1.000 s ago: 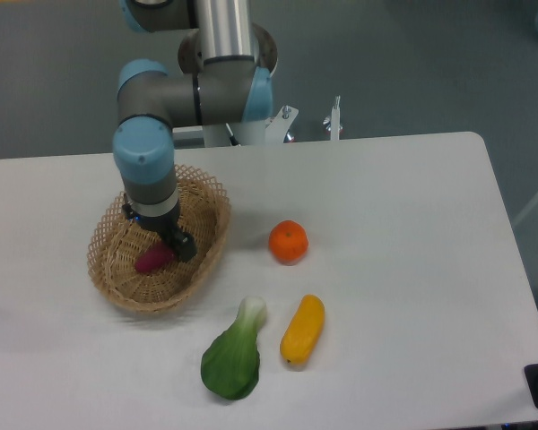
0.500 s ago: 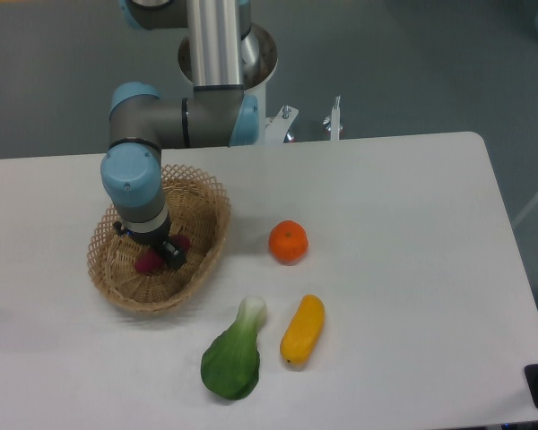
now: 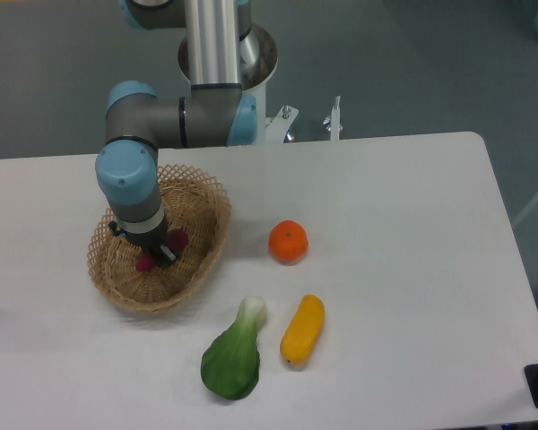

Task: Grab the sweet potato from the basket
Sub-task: 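Lift the sweet potato out of the basket and carry it away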

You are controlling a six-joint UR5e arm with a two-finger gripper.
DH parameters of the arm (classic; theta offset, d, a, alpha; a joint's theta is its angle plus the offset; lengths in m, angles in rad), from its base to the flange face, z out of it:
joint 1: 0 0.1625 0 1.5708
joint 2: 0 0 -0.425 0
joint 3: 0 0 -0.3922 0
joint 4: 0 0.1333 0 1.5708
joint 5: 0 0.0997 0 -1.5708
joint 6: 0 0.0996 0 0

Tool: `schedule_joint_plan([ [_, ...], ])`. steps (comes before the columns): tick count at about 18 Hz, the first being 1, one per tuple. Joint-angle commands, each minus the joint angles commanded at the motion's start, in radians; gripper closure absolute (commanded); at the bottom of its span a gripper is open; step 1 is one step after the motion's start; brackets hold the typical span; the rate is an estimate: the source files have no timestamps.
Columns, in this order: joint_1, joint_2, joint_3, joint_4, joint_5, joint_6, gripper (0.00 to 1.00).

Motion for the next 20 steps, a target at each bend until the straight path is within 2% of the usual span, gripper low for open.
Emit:
schedule_joint_plan([
  [4, 0.083, 0.064, 0.008, -0.003, -0.003, 0.003, 0.96],
  [9, 0.247, 0.132, 0.014, 0.000, -0.005, 0.075, 0.96],
  [13, 0.392, 0.141, 0.014, -0.003, -0.003, 0.146, 0.96],
  [20, 0.621, 0.137, 0.020, 0.000, -0.005, 0.356, 0.96],
])
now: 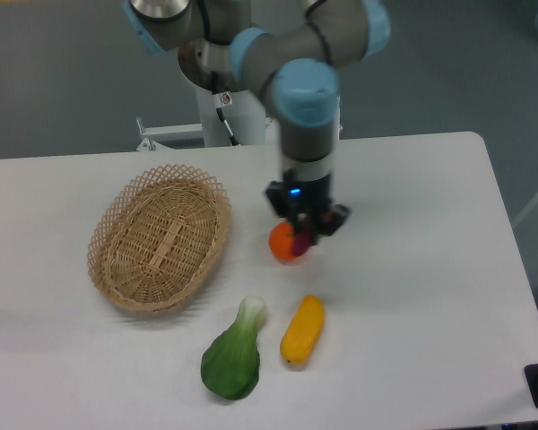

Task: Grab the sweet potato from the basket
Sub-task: 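Lift the sweet potato out of the basket and carry it away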

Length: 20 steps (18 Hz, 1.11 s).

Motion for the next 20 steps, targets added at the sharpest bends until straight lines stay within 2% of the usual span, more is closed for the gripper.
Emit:
schedule_joint_plan([
  [5, 0.112, -0.038, 0.047, 0.000, 0.002, 0.195, 0.96],
  [8, 0.147, -0.081, 0.090, -0.002, 0.002, 0.229, 0.96],
  [11, 0.155, -0.106, 0.118, -0.012, 0.006, 0.238, 0.95],
  [16, 0.180, -0.135, 0.141, -0.020, 0.035, 0.374, 0.95],
  [20, 0.178, -0.155, 0.155, -0.021, 0.069, 0.384, 0.95],
])
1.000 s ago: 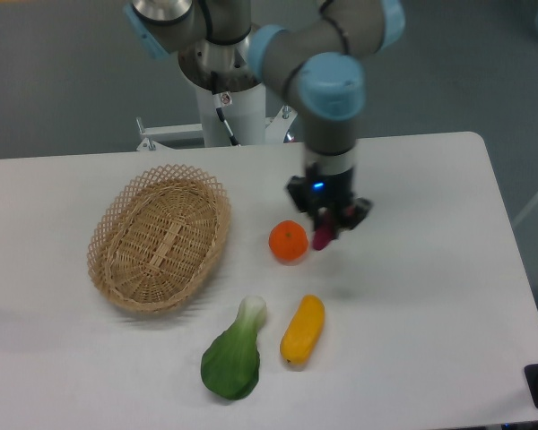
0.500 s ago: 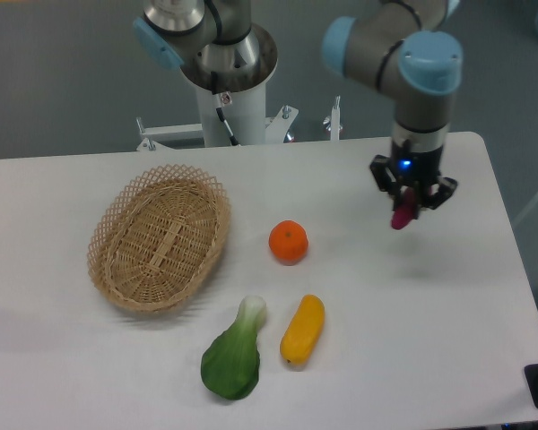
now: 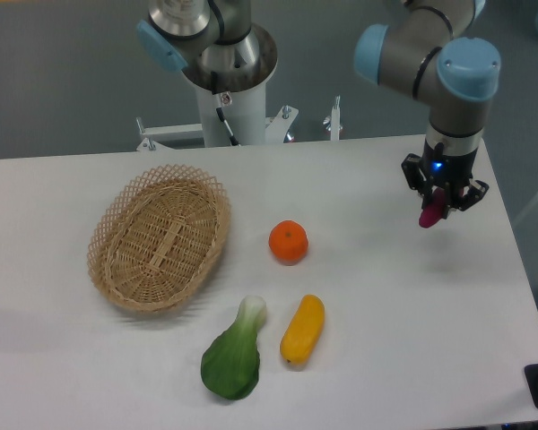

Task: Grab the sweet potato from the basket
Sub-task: 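Lift the sweet potato out of the basket and carry it away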

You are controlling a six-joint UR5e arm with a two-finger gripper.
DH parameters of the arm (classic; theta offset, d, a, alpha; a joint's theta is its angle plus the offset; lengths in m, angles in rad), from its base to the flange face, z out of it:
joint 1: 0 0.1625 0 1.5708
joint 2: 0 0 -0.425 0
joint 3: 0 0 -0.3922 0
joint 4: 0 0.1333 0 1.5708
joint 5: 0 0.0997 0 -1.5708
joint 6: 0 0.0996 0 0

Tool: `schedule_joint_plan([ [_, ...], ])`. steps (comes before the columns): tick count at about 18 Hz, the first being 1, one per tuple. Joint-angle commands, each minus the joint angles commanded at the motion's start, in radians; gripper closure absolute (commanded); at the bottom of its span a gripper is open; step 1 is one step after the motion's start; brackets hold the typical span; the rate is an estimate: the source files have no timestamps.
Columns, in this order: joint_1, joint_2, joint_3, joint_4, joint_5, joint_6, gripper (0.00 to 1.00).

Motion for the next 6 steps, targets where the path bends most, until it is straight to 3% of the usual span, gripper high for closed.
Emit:
schedule_joint_plan([
  [6, -0.002, -0.002, -0.005, 0.002, 0.000, 0.002, 0.95],
])
